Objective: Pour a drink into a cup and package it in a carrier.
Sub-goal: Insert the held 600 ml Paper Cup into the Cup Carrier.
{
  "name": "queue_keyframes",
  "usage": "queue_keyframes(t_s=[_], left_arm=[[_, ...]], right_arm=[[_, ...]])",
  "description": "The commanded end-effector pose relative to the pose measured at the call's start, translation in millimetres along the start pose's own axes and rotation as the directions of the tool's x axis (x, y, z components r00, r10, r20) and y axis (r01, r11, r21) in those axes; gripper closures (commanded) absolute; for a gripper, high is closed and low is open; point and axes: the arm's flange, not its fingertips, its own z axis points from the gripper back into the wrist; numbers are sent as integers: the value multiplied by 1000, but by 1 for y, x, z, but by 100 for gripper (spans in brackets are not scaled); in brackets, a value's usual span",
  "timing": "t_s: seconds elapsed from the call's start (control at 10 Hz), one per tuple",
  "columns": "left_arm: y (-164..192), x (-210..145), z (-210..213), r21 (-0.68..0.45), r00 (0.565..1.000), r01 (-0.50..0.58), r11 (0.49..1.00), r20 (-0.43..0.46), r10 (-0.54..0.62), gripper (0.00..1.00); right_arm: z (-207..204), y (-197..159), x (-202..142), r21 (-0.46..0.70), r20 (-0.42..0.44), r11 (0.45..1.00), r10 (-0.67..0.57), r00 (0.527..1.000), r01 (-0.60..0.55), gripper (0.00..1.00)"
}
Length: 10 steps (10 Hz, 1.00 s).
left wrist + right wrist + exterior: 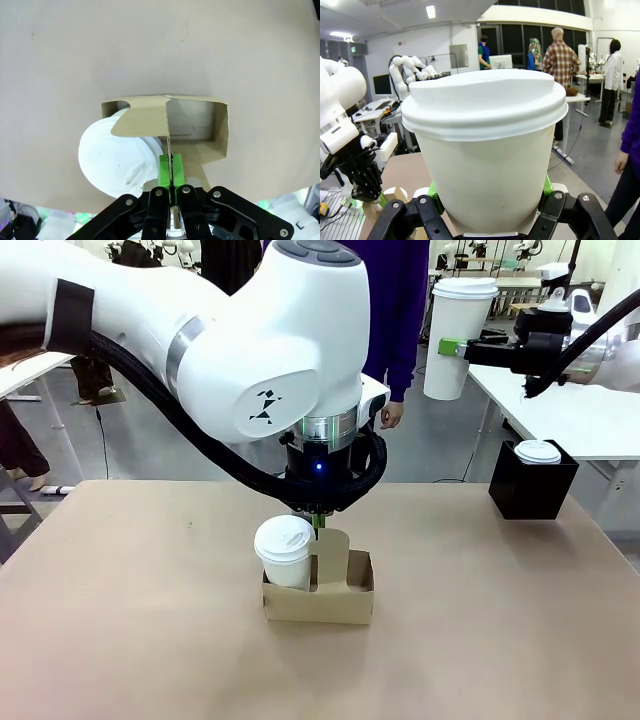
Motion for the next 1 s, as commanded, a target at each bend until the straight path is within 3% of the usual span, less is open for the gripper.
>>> queue_keyframes(t_s=[0.0, 0.1, 0.2, 0.3, 0.4, 0.5, 0.6, 0.8, 0.9], left_arm=[[3, -1, 1, 8, 1000, -7, 1000, 9, 7, 98], [3, -1, 1, 8, 1000, -7, 1000, 9, 7, 98], [0, 0, 0, 0, 1000, -1, 1000, 0, 1, 41], [7, 0, 6, -41, 1000, 18, 999, -11, -19, 41], [14, 2, 15, -73, 999, 37, 997, -22, -39, 0], [24, 8, 30, -126, 994, 85, 988, -58, -93, 37], [40, 17, 47, -173, 986, 140, 975, -62, -152, 0], [70, 24, 72, -272, 949, 283, 920, -59, -310, 0], [90, 29, 78, -324, 909, 383, 865, -34, -415, 0]], right_arm=[[-1, 1, 4, 3, 15, 1000, 3, 1000, -4, 20], [-1, 1, 4, 3, 15, 1000, 3, 1000, -4, 20], [-1, 1, 4, 3, 15, 1000, 3, 1000, -4, 20], [-1, 1, 4, 3, 15, 1000, 3, 1000, -4, 20], [0, 0, 0, 0, 0, 1000, 0, 1000, 0, 20], [1, -15, -6, 96, 36, 995, -21, 999, 17, 20], [-1, -29, -16, 157, 40, 987, -26, 999, 19, 20], [-17, -37, -31, 259, 50, 966, -8, 999, -5, 20], [-27, -37, -36, 307, 57, 951, 18, 998, -35, 20]])
